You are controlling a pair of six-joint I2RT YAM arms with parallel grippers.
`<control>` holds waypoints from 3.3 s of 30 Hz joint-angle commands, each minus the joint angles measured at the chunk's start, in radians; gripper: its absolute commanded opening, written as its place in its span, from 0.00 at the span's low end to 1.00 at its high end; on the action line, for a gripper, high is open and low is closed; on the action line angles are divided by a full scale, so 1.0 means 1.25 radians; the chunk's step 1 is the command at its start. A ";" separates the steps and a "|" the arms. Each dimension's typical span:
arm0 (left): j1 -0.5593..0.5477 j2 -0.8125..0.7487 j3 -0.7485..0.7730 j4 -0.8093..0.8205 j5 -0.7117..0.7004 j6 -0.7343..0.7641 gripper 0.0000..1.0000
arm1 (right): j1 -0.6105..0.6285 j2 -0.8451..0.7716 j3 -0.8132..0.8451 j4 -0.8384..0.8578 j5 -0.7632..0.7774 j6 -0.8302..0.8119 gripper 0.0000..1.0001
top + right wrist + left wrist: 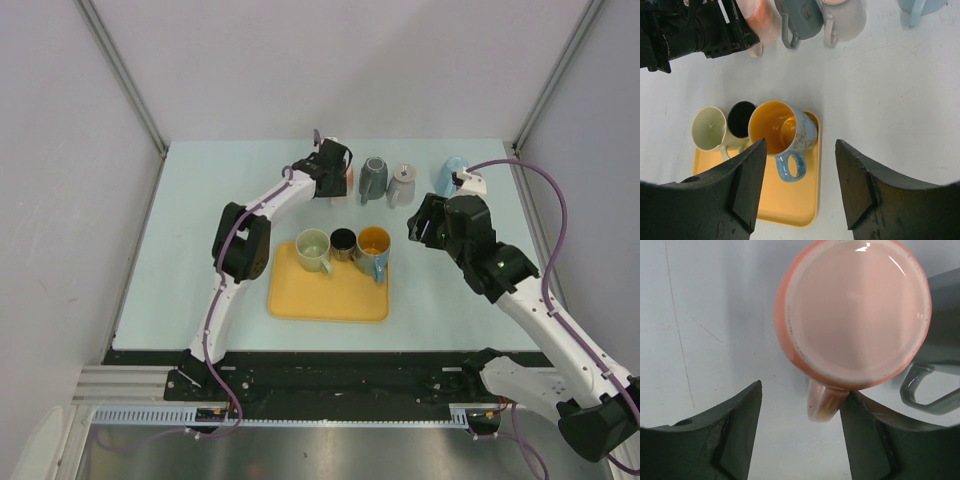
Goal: Turn the mug right side up
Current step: Turn over the cup at the center of the board.
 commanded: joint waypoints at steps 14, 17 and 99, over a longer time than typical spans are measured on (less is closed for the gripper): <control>-0.006 -0.067 0.050 0.029 0.035 0.125 0.61 | -0.003 0.016 -0.007 0.041 -0.013 0.014 0.61; -0.009 -0.064 0.059 0.037 0.031 0.140 0.61 | -0.003 0.023 -0.007 0.045 -0.016 0.014 0.61; 0.003 0.001 0.047 0.041 0.085 0.146 0.22 | -0.016 0.030 -0.018 0.032 -0.025 0.022 0.61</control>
